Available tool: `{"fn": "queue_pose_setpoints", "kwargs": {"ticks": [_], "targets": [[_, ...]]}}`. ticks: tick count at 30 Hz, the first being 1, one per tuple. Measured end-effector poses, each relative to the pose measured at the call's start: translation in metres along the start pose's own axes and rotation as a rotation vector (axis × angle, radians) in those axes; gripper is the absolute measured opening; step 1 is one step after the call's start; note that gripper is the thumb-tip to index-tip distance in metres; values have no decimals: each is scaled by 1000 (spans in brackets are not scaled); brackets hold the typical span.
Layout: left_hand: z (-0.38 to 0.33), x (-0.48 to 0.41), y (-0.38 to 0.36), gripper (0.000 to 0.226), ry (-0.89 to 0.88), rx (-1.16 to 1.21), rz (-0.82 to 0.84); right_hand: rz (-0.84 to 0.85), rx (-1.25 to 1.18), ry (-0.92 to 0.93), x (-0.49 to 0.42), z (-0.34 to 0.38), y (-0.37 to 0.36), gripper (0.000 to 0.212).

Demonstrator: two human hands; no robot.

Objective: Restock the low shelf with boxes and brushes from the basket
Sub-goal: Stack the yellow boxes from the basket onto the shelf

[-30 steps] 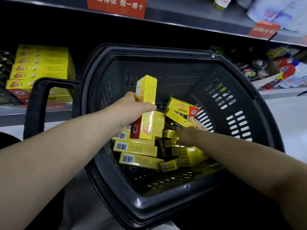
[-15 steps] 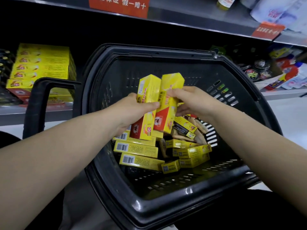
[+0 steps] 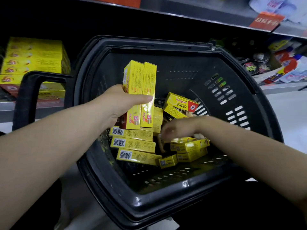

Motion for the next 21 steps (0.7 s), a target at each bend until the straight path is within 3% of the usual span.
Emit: {"fn": "queue_pose_setpoints", "kwargs": {"ticks": [2, 4, 8, 13, 15, 17, 19, 21], "targets": [[1, -1, 1, 55, 2, -13, -4, 201, 207, -84, -13, -9, -33, 46], [1, -1, 1, 52, -2, -18, -6, 293, 336, -89, -21, -6, -54, 58], [0, -1, 1, 62, 2, -21, -17, 226, 614, 15, -30, 7, -60, 63], [1, -1, 4, 65, 18, 6, -18, 236, 640, 47, -31, 9, -63, 77], [1, -2, 4, 68, 18, 11, -26, 201, 490, 64, -25, 12, -47, 73], [0, -1, 4, 69, 15, 20, -35, 103, 177, 88, -10, 14, -16, 63], [2, -1, 3, 69, 32, 40, -24, -3, -272, 146, 11, 13, 15, 50], [2, -1, 1, 55, 52, 85, 3, -91, -821, 256, 26, 10, 37, 37]]}}
Point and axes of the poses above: each hand's wrist, its own x-axis away from the middle knuckle, its own y-axis out of the back of the hand, z = x × y, the point moved 5 cm from there along -x, towards the middle knuckle, and after that the axes turned 7 degrees about -y, right-handed, at the moved point
